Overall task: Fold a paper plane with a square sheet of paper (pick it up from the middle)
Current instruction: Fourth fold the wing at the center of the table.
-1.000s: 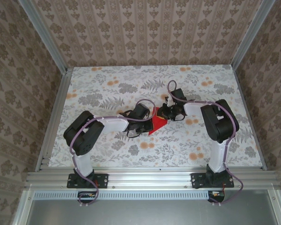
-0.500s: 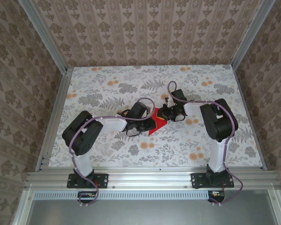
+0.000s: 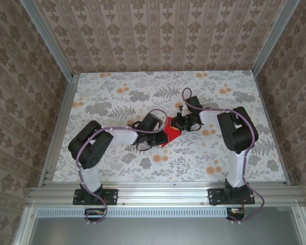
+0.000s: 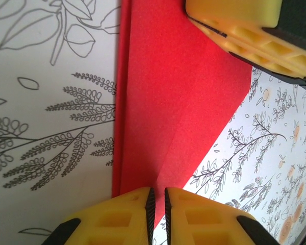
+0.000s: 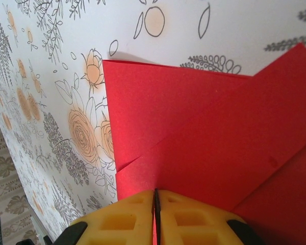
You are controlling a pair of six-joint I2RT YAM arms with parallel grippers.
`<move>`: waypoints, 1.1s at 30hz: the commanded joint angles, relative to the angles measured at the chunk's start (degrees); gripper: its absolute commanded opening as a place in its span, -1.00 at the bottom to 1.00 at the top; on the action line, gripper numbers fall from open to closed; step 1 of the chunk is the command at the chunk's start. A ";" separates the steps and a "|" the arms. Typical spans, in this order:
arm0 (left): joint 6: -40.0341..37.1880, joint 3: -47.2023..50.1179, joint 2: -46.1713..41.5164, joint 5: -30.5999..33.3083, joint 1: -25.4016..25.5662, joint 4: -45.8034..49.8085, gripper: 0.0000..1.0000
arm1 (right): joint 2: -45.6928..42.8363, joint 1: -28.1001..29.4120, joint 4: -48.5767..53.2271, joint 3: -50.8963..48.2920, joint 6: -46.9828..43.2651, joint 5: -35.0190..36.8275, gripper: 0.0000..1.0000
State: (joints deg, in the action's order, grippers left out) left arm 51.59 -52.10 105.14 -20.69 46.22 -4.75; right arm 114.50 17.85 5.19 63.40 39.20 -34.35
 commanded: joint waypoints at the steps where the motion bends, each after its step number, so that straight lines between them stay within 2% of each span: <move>1: -0.53 3.49 -0.02 1.16 1.12 8.33 -0.68 | 4.83 -0.40 6.00 -1.08 -0.79 8.06 -0.75; 15: -2.25 6.73 -2.44 2.31 2.85 13.40 -0.83 | 5.72 -0.45 7.15 -0.55 -0.73 8.82 -0.75; 33: -3.59 8.39 -4.62 4.03 4.36 18.73 -0.87 | 6.09 -0.76 8.08 -0.38 -0.86 9.75 -0.75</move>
State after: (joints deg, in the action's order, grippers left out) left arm 49.65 -47.37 99.98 -15.11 48.90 -2.26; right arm 115.15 17.65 7.60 64.88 39.18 -34.33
